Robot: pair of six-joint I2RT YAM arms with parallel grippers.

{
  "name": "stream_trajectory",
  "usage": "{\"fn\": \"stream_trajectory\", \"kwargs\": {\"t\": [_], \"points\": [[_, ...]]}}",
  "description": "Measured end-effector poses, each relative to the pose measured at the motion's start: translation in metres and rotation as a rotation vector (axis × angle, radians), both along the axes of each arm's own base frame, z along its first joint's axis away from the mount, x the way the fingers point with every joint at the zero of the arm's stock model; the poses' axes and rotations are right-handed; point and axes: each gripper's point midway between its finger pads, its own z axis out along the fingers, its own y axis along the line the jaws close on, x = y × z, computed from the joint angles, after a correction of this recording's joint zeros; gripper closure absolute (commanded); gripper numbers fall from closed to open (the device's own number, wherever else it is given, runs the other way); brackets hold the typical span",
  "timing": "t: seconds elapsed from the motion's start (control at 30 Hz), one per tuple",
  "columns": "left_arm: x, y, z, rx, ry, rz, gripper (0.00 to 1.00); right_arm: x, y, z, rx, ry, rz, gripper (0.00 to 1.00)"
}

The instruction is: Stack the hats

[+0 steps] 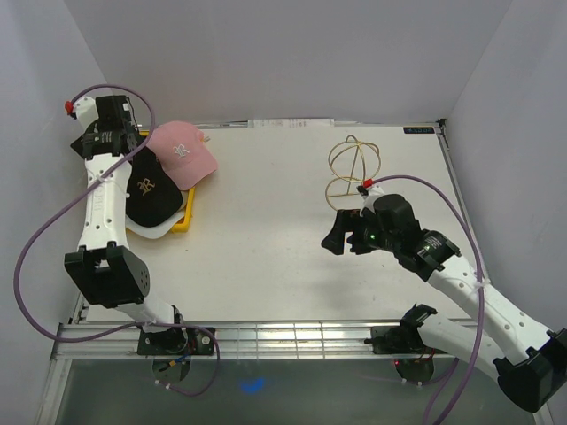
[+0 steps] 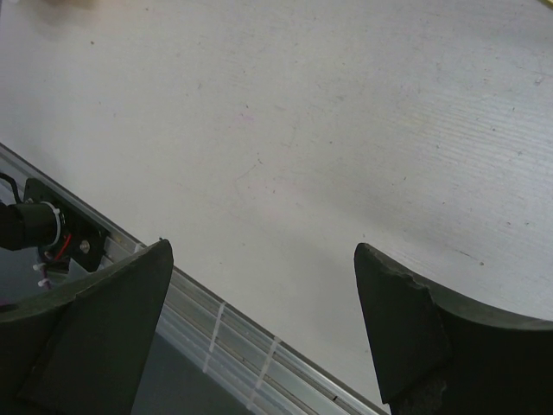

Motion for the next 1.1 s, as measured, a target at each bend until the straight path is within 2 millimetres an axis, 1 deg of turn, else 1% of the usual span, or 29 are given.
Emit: {"fn": "stream_trajectory", "kwargs": {"t": [0.1,0.2,0.27,0.37,0.43,0.5,0.57,0.6,0.7,0.73,0.8,0.83,0.9,0.93,1.03,1.07,1.1], "points": [[0.017,0.003,-0.004,0.0,0.014,-0.023,0.06,0.001,0.001,-0.003,-0.007,0.01,0.002,0.09],[0.031,0.001,-0.016,-0.019,0.039,-0.055,0.06,0.001,0.001,-0.005,-0.012,0.015,0.002,0.09],[0.038,-0.001,-0.028,-0.036,0.066,-0.079,0.07,0.001,0.001,-0.005,-0.014,0.016,0.003,0.09],[0.042,-0.002,-0.043,-0.056,0.102,-0.091,0.09,0.003,0.002,-0.004,-0.015,0.013,0.004,0.09],[0.042,-0.003,-0.05,-0.064,0.121,-0.094,0.11,0.003,0.002,-0.004,-0.015,0.012,0.003,0.09],[0.043,-0.003,-0.054,-0.064,0.134,-0.093,0.14,0.003,0.001,-0.003,-0.015,0.006,-0.001,0.09],[0.042,-0.002,-0.055,-0.059,0.142,-0.09,0.19,0.003,0.0,0.0,-0.009,-0.007,-0.005,0.09],[0.041,-0.001,-0.055,-0.055,0.145,-0.088,0.23,0.002,-0.001,0.001,-0.005,-0.013,-0.005,0.09],[0.039,0.001,-0.055,-0.044,0.154,-0.077,0.33,0.001,-0.003,0.004,0.0,-0.027,-0.011,0.1],[0.038,0.002,-0.055,-0.043,0.156,-0.075,0.44,0.002,-0.004,0.004,-0.001,-0.031,-0.014,0.1],[0.037,0.002,-0.055,-0.041,0.158,-0.07,0.56,0.002,-0.005,0.004,-0.002,-0.036,-0.02,0.1],[0.037,0.002,-0.055,-0.04,0.162,-0.069,0.66,0.002,-0.005,0.003,-0.004,-0.034,-0.021,0.1],[0.036,0.003,-0.055,-0.039,0.165,-0.07,0.74,0.002,-0.006,0.001,-0.008,-0.032,-0.023,0.1],[0.036,0.003,-0.055,-0.039,0.166,-0.07,0.82,0.002,-0.006,0.001,-0.008,-0.031,-0.023,0.1],[0.036,0.002,-0.056,-0.04,0.167,-0.071,0.92,0.002,-0.006,0.001,-0.008,-0.033,-0.022,0.1],[0.036,0.002,-0.056,-0.04,0.167,-0.071,0.98,0.002,-0.006,0.001,-0.008,-0.033,-0.022,0.1],[0.036,0.002,-0.056,-0.041,0.168,-0.072,1.0,0.002,-0.006,0.001,-0.007,-0.033,-0.023,0.1]]}}
